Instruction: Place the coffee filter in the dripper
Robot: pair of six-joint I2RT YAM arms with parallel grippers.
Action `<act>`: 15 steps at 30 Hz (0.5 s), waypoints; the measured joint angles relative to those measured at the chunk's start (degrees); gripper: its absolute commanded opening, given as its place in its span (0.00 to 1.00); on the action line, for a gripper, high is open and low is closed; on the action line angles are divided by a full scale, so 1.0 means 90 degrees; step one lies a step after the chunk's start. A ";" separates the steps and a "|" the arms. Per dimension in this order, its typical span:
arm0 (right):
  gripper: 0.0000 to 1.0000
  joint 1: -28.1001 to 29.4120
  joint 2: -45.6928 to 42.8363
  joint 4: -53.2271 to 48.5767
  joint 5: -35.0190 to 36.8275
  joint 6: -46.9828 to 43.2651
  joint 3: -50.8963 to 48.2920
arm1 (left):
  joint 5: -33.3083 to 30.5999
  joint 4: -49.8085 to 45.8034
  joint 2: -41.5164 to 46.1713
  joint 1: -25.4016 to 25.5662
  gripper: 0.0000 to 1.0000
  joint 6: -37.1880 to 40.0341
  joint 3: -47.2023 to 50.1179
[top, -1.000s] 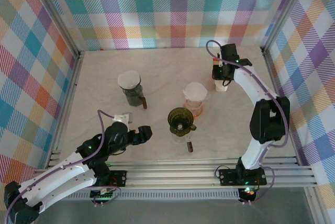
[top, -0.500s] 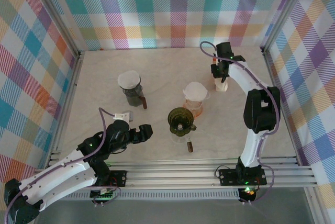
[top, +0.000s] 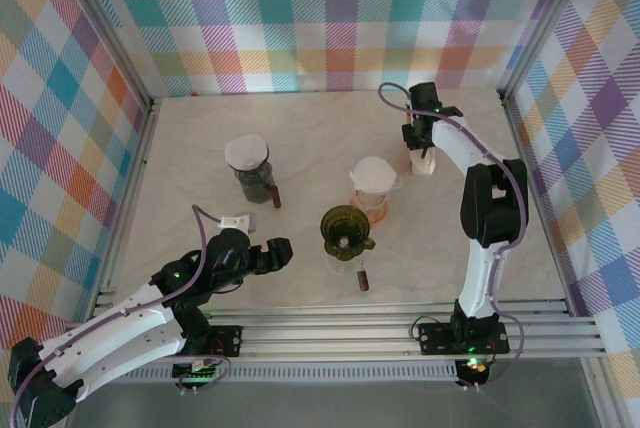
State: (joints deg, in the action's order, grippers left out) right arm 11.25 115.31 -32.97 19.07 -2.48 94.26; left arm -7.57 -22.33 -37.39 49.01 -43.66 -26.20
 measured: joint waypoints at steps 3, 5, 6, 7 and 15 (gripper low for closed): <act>0.25 0.0000 0.0070 0.0000 0.0036 -0.0017 0.0027 | 0.0000 0.0000 0.0000 0.0000 0.95 0.0000 0.0000; 0.23 0.0000 0.0114 0.0032 0.0053 -0.0015 0.0044 | 0.0000 0.0000 0.0000 0.0000 0.95 0.0000 0.0000; 0.21 0.0000 0.0126 0.0049 0.0053 -0.0017 0.0046 | 0.0000 0.0000 0.0000 0.0000 0.95 0.0000 0.0000; 0.19 0.0000 0.0129 0.0058 0.0058 -0.0017 0.0049 | 0.0000 0.0000 0.0000 0.0000 0.95 0.0000 0.0000; 0.27 0.0000 0.0131 0.0187 0.0245 -0.0022 0.0041 | 0.0002 0.0000 0.0000 0.0000 0.95 0.0000 0.0000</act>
State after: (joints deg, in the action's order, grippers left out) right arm 11.25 116.49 -31.29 21.28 -2.68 94.63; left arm -7.55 -22.33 -37.39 49.01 -43.66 -26.20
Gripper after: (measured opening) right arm 0.268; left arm 0.951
